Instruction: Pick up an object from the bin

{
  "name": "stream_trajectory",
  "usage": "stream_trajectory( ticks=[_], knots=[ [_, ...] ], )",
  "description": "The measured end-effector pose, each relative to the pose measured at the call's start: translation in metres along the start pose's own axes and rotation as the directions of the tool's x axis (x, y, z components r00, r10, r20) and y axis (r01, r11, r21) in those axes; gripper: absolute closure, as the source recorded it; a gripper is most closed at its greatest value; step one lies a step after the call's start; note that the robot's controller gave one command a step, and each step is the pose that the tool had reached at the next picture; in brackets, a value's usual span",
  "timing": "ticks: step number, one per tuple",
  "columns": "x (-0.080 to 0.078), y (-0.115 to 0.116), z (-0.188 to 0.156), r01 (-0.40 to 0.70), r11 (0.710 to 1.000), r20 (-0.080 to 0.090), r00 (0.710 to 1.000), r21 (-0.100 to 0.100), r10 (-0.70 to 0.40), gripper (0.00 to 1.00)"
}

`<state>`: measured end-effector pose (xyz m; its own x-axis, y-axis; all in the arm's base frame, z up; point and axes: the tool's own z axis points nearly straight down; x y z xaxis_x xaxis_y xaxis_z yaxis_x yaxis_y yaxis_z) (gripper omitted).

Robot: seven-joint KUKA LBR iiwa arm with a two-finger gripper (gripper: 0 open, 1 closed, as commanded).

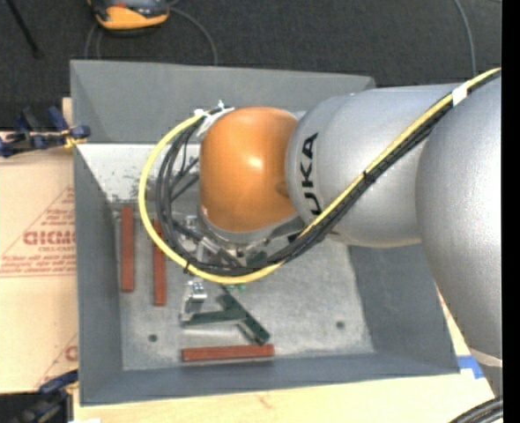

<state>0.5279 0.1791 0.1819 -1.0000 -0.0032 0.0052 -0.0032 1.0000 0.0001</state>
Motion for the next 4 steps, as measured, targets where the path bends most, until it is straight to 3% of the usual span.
stream_trajectory(
  ticks=[1,2,3,4],
  knots=[
    [-0.002,-0.001,-0.004,-0.005,1.0,0.007,1.0,-0.001,0.005,1.0],
    [-0.002,-0.001,-0.004,-0.006,1.0,0.007,1.0,-0.001,0.006,0.0],
    [-0.002,-0.001,-0.004,-0.006,1.0,0.007,1.0,-0.001,0.006,0.0],
    [0.018,-0.046,0.025,0.029,1.0,0.011,1.0,-0.002,-0.029,0.0]
  ],
)
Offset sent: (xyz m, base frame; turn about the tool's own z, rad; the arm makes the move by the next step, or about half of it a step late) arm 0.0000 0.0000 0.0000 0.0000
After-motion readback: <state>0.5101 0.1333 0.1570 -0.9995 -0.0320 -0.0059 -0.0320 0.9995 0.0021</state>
